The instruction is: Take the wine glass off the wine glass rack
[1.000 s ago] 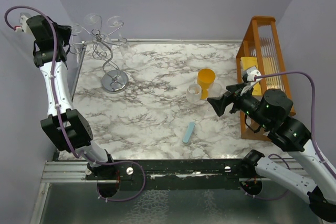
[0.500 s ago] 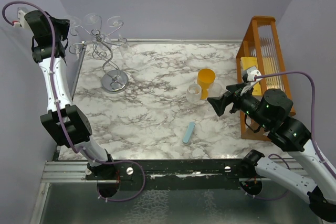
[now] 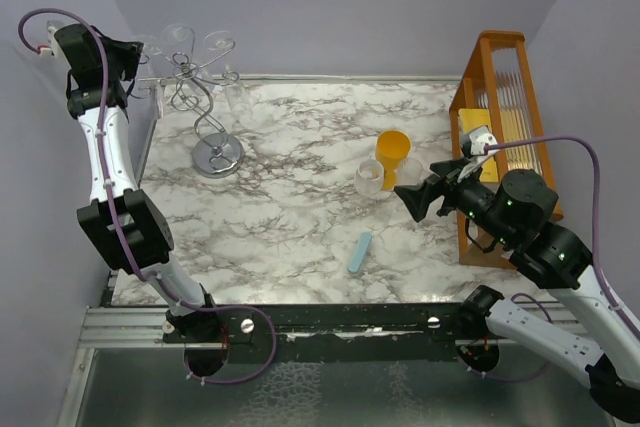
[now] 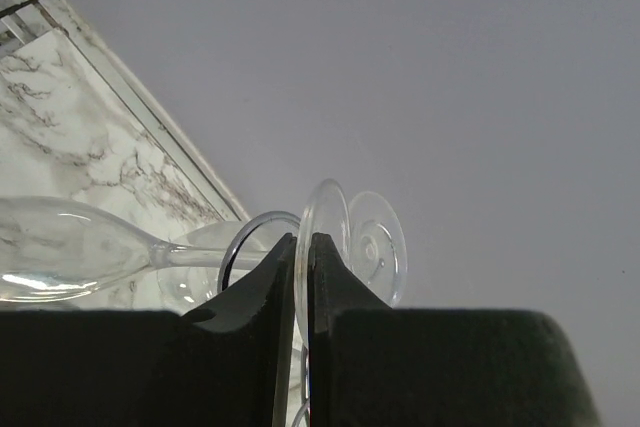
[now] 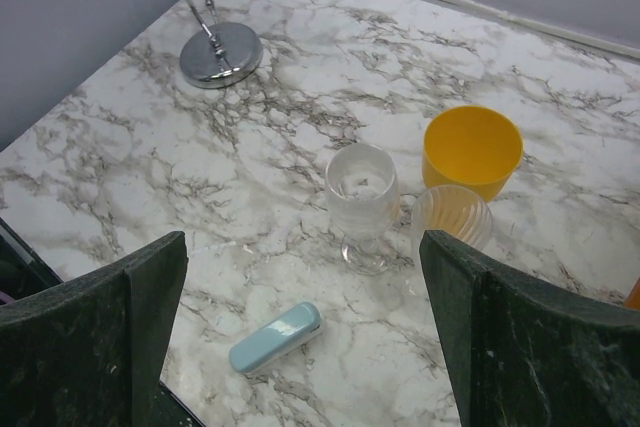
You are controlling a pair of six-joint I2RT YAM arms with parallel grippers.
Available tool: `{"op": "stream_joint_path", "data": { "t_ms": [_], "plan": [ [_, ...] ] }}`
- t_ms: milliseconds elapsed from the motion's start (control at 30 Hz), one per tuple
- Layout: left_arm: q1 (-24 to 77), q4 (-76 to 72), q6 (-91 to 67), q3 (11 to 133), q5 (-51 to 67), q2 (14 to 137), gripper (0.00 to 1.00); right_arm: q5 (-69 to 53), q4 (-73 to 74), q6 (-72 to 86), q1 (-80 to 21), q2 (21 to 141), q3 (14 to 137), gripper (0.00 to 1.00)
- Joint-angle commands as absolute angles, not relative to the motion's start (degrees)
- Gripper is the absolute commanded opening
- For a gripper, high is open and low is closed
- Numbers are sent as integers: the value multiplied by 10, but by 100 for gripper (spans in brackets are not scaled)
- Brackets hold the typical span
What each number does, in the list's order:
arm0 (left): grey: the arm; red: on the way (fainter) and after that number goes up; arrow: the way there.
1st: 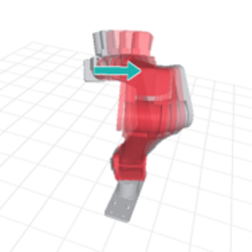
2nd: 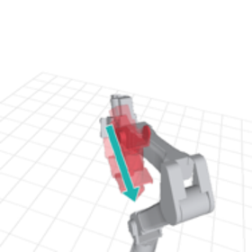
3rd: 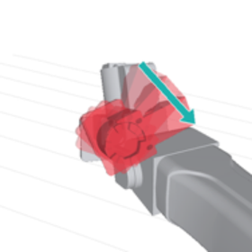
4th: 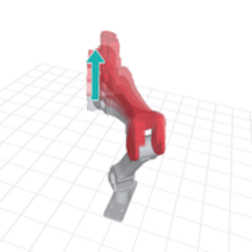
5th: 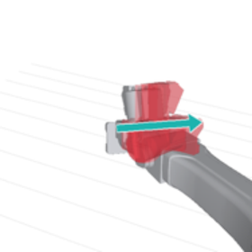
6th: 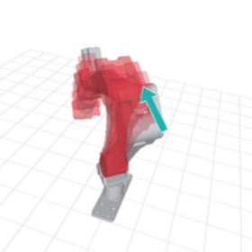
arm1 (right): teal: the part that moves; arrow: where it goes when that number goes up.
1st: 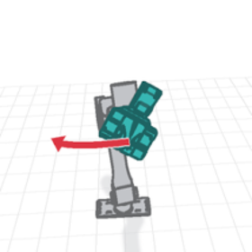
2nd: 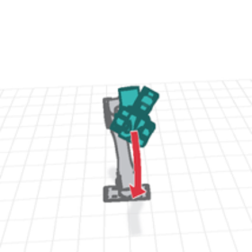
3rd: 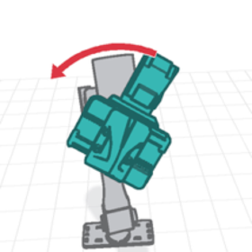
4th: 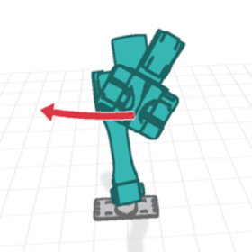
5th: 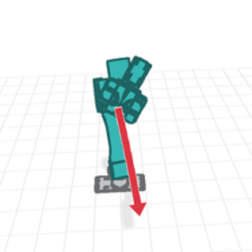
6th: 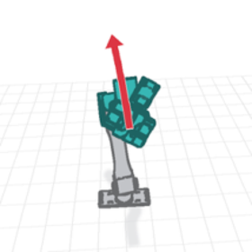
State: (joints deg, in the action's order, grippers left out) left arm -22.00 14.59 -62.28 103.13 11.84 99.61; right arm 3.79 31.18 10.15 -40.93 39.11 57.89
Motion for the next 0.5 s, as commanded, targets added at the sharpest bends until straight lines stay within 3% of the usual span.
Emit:
{"op": "stream_joint_path", "data": {
  "t_ms": [0, 467],
  "plan": [
    [-217, 116, -631, 1012, 139, 953, 0, 49, 293, 94, -413, 390, 583, 100],
    [-216, 139, -609, 984, 142, 908, 0, 46, 304, 97, -413, 387, 590, 100]
  ]
}}
